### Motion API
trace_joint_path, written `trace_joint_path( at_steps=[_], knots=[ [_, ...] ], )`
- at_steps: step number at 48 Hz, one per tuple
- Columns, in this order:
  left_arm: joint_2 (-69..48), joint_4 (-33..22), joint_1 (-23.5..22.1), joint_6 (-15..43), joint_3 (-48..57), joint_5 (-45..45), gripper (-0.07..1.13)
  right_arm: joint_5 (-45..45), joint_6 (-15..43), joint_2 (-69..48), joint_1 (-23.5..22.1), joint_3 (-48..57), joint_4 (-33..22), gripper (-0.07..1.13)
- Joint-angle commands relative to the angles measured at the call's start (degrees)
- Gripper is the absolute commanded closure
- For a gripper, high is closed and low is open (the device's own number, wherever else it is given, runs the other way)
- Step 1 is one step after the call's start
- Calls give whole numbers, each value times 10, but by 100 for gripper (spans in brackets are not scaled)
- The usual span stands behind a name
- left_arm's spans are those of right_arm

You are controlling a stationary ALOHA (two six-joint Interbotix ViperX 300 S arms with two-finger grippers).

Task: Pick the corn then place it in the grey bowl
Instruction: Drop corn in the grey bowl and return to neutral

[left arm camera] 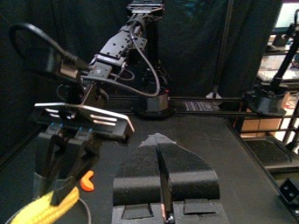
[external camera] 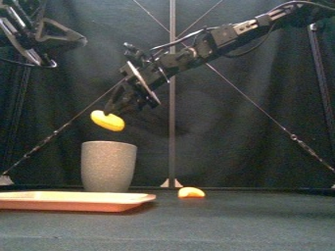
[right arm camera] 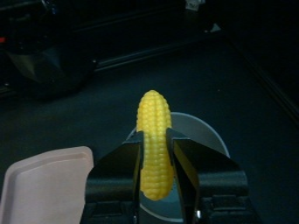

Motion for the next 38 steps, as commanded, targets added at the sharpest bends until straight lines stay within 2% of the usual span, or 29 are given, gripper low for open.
trace_joint_path(
  at_steps=[1, 18, 26, 38],
  knots=[
    [1, 1, 1, 1, -9, -3, 110, 5, -2, -15, -5, -15, -4, 45],
    [1, 0, 1, 1, -9, -3, 110, 11, -4, -33, -14, 2, -6, 0],
    [1, 1, 1, 1, -9, -3, 110, 5, -7, -87, -10, 31, -18, 1],
    [1, 4, 1, 3, -9, -3, 110, -24, 2, -231, 55, 144, -54, 1]
  ],
)
